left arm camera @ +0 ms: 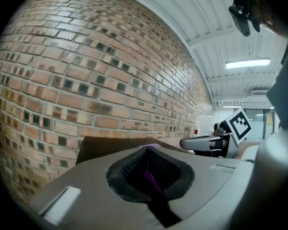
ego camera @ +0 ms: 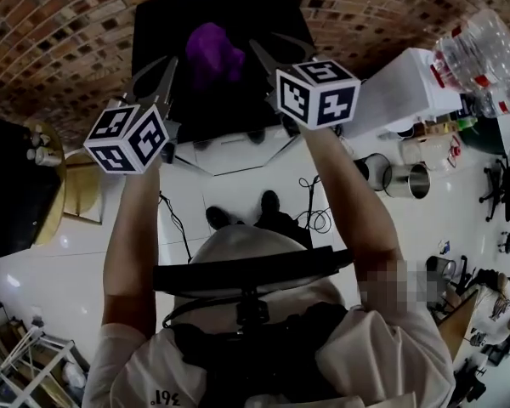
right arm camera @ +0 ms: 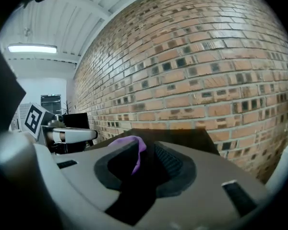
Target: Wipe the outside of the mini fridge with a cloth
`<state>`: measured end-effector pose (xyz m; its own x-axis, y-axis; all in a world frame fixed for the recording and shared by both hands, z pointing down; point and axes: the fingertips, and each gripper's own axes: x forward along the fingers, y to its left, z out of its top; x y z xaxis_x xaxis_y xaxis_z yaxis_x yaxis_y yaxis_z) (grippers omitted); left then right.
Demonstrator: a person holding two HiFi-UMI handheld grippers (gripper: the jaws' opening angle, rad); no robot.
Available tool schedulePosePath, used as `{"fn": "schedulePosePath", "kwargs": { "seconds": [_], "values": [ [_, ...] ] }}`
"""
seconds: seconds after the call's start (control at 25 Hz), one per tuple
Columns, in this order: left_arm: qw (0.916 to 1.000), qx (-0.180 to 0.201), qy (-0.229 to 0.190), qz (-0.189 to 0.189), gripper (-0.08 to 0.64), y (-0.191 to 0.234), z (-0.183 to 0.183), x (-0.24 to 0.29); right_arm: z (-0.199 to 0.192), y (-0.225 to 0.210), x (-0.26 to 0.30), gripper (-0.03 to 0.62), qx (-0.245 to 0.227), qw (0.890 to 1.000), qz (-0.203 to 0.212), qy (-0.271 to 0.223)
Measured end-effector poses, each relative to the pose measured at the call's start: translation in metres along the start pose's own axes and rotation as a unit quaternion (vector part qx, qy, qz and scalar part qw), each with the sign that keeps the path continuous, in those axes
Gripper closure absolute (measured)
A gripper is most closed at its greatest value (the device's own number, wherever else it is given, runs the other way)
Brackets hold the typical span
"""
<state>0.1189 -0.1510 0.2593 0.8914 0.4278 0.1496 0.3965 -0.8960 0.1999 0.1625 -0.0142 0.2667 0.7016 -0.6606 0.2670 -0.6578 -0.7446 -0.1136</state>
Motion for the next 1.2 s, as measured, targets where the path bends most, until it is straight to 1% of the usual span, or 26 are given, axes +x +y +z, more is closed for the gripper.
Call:
{"fn": "schedulePosePath", "kwargs": {
  "seconds": [0.12, 0.2, 0.36, 0.56, 0.64, 0.72, 0.8, 0.92, 1.04, 1.12, 1.2],
  "values": [
    [0.9993, 0.033, 0.012, 0.015, 0.56, 0.0, -0.003, 0.01, -0.006, 0.001, 0.005, 0.497, -0.017, 1.0, -0.002, 0.009],
    [0.9984, 0.047, 0.022, 0.022, 0.56, 0.001, -0.005, 0.014, -0.005, 0.0, 0.007, 0.499, -0.024, 1.0, -0.003, 0.008],
    [0.9979, 0.048, 0.026, 0.035, 0.56, 0.009, -0.005, 0.016, -0.003, 0.0, 0.013, 0.497, -0.024, 1.0, -0.002, 0.01],
    [0.998, 0.05, 0.017, 0.033, 0.56, 0.009, -0.004, 0.013, -0.005, 0.001, 0.015, 0.497, -0.023, 1.0, -0.003, 0.015],
    [0.9981, 0.054, 0.015, 0.024, 0.553, 0.006, -0.003, 0.012, -0.005, 0.001, 0.017, 0.495, -0.024, 1.0, -0.003, 0.016],
    [0.998, 0.059, 0.022, -0.003, 0.551, -0.001, -0.005, 0.015, -0.004, -0.001, 0.017, 0.495, -0.026, 1.0, -0.005, 0.015],
    [0.9969, 0.061, 0.041, -0.029, 0.551, -0.006, -0.012, 0.018, -0.005, -0.001, 0.017, 0.495, -0.029, 0.999, -0.006, 0.015],
    [0.9952, 0.067, 0.063, -0.033, 0.551, -0.005, -0.02, 0.017, -0.01, 0.004, 0.019, 0.495, -0.026, 0.999, -0.003, 0.018],
    [0.9924, 0.091, 0.07, -0.044, 0.551, -0.011, -0.018, 0.019, -0.011, 0.002, 0.018, 0.497, -0.024, 0.999, 0.0, 0.022],
    [0.9912, 0.096, 0.074, -0.053, 0.552, -0.014, -0.017, 0.024, -0.009, -0.004, 0.017, 0.521, -0.026, 0.999, -0.008, 0.024],
    [0.9905, 0.096, 0.083, -0.055, 0.552, -0.012, -0.017, 0.027, -0.006, -0.008, 0.017, 0.543, -0.028, 0.999, -0.015, 0.023]
  ]
}}
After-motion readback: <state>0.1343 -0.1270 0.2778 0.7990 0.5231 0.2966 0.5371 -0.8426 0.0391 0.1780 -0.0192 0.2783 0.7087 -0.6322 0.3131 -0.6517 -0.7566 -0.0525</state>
